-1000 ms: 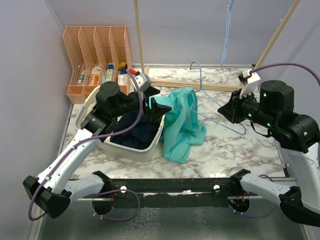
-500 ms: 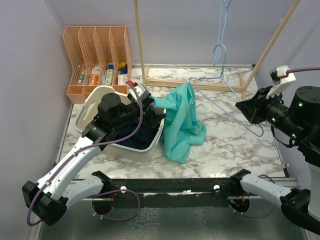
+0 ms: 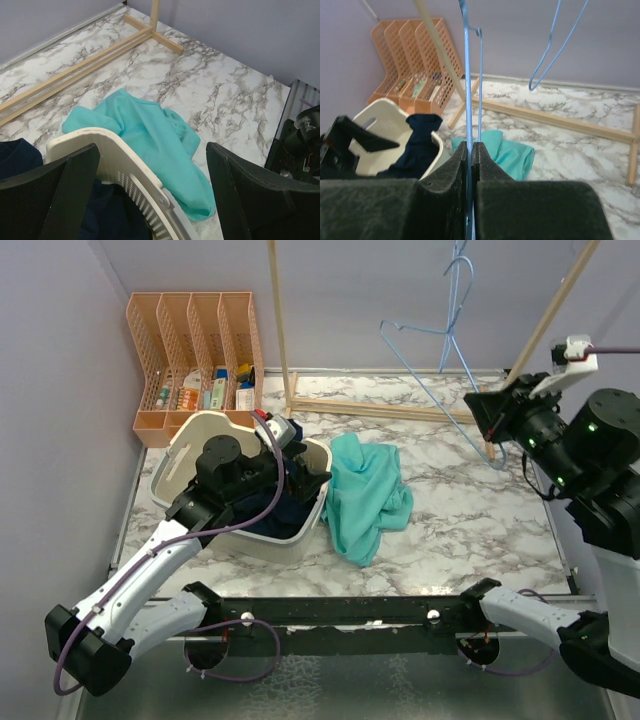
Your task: Remove the t-shirt from the hanger
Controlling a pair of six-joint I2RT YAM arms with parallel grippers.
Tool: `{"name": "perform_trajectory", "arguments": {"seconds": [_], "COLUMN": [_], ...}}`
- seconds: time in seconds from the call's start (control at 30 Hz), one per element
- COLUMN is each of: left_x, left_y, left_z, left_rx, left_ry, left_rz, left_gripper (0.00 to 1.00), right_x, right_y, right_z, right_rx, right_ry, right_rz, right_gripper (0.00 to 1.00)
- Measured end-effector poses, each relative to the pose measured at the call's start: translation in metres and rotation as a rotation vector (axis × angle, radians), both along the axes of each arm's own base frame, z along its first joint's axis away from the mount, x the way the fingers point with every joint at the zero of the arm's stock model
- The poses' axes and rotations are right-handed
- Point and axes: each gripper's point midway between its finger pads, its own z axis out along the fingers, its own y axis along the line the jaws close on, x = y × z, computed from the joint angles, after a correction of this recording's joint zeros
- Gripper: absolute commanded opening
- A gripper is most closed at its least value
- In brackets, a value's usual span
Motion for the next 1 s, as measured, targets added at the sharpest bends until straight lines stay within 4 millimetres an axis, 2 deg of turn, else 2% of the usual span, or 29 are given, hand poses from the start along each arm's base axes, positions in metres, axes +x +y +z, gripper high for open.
{"name": "perform_trajectory", "arguments": {"seconds": [0.23, 0.4, 0.57, 0.73, 1.0], "left_x": [-0.005, -0.006, -0.007, -0.008, -0.008], "left_y": [0.004, 0.005, 0.006, 0.006, 0.007], "left_z": [0.007, 0.004, 0.003, 0.004, 0.004], "left_rx": [-0.02, -0.018, -0.017, -0.021, -0.022], "left_ry": [-0.027, -0.027, -0.025, -0.029, -0.028], "left_rz": [0.004, 0.007, 0.006, 0.006, 0.006], "left_gripper": [0.89, 0.89, 0.89, 0.89, 0.89], "right_x": [0.08, 0.135, 0.174, 0.195, 0.209], "right_y": [0.016, 0.026, 0.038, 0.045, 0.048], "right_z": [0.014, 0.005, 0.003, 0.007, 0.028], "right_rx": [0.028, 0.024, 0.032, 0.051, 0.087], "right_ry": [-0.084, -0.098, -0.122, -0.149, -0.201], "right_rz": [-0.138, -0.239, -0.29, -0.312, -0.338], "right_gripper": [0.01, 0.01, 0.01, 0.01, 0.01]}}
